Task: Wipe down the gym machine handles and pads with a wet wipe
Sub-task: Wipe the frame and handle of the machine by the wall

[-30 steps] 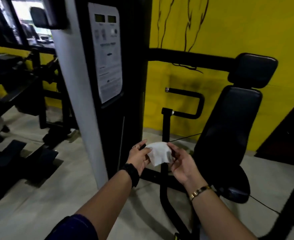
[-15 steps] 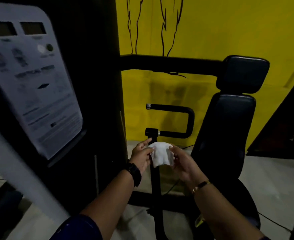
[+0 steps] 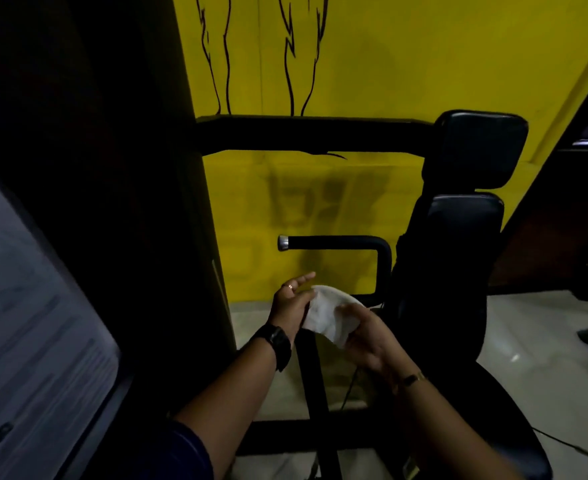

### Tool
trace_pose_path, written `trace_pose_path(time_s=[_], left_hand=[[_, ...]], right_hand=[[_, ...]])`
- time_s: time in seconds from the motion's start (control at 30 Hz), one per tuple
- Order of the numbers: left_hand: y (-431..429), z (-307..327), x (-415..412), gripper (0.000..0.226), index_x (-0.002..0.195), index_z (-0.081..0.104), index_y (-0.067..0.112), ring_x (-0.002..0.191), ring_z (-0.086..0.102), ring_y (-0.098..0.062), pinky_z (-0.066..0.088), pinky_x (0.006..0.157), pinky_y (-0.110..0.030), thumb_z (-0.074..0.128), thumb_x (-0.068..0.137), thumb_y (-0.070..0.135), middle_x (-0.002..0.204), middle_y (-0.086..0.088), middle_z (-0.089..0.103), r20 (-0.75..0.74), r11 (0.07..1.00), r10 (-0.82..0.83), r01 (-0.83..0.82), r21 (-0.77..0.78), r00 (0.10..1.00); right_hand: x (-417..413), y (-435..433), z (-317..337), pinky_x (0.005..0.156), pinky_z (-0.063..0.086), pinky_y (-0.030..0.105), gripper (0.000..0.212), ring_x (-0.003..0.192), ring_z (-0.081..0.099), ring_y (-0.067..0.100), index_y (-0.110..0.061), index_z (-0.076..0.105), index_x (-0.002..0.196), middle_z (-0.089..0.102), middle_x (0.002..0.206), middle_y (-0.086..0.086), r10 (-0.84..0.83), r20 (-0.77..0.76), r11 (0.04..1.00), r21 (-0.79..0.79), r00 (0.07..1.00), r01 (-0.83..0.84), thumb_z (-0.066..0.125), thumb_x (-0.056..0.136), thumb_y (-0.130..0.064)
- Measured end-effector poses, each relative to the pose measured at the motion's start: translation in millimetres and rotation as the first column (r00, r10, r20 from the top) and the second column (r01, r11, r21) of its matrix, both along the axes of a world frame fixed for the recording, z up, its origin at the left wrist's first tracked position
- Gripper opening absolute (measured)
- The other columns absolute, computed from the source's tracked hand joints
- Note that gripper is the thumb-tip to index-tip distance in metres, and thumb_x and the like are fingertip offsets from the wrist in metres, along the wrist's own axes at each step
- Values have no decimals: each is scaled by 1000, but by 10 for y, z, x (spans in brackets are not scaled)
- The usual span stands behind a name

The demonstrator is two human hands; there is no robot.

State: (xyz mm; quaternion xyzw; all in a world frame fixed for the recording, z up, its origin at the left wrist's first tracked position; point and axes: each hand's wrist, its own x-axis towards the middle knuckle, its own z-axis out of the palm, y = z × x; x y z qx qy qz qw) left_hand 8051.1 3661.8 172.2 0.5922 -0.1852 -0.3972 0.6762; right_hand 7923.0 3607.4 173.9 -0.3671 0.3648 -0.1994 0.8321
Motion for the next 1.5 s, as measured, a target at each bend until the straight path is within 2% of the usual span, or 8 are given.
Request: trace_pose_path(time_s=[0.23,0.43,0.57,0.7,0.8,1.0,1.3,1.5], left_hand=[[-186,-59,342,24,115,63,14,114,60,-17,44,78,-11,52,97,4,125,-5,64,424,992,20,-70,102,905],[-434,-114,777,48,146,42,19,134,45,-28,39,100,-26,47,100,9,148,-8,46,716,976,-89,-82,200,692],[-628,-97,1106,44,147,39,16,139,38,-24,36,100,-27,42,104,13,152,-10,40,334,986,93,-134,103,938],[-806,-27,1377,45,146,41,14,139,39,-25,33,105,-34,34,105,31,149,-9,43,-111,979,204,-201,41,973],[-899,-71,1523,52,146,40,13,138,39,-29,31,108,-39,28,104,41,149,-12,43,-306,968,245,-249,26,920],[-1054,-214,1727,58,144,42,13,134,44,-31,32,110,-41,27,102,50,146,-13,47,-326,964,267,-255,80,907],[-1174,-140,1897,65,146,41,11,132,45,-32,42,92,-40,26,101,55,147,-16,46,-326,975,220,-208,74,919],[-1179,-194,1888,64,142,45,10,129,49,-29,39,105,-40,27,100,55,143,-15,51,-297,984,176,-165,65,939]], right_hand=[[314,-359,-43,46,52,24,17,52,66,18,-4,56,99,64,76,13,-145,44,989,47,988,143,40,99,-12],[882,-789,241,47,44,21,24,56,57,12,1,55,106,62,68,4,-176,-10,848,-509,984,146,44,89,14],[1428,-1060,267,83,52,35,49,106,57,20,-5,47,134,57,122,7,-266,-59,510,-855,962,89,47,89,11],[1897,-1228,165,68,51,16,49,78,60,-1,-13,50,134,59,119,3,-153,-196,215,-963,969,-161,55,89,6],[2077,-1334,-104,78,53,38,30,100,64,27,-9,61,120,63,118,13,-176,-452,-259,-836,875,-484,54,91,-11],[1987,-1535,-554,99,48,46,29,122,54,29,-13,72,98,66,115,7,-139,-382,-847,-432,914,-310,54,85,-32],[2377,-1396,-380,46,38,24,13,60,57,21,-24,71,73,60,67,-3,-371,-388,-646,-545,844,-535,68,72,-37],[1999,-1342,-753,109,28,47,55,129,46,31,-11,46,139,49,141,13,-407,-275,-579,-660,871,-479,40,87,-30]])
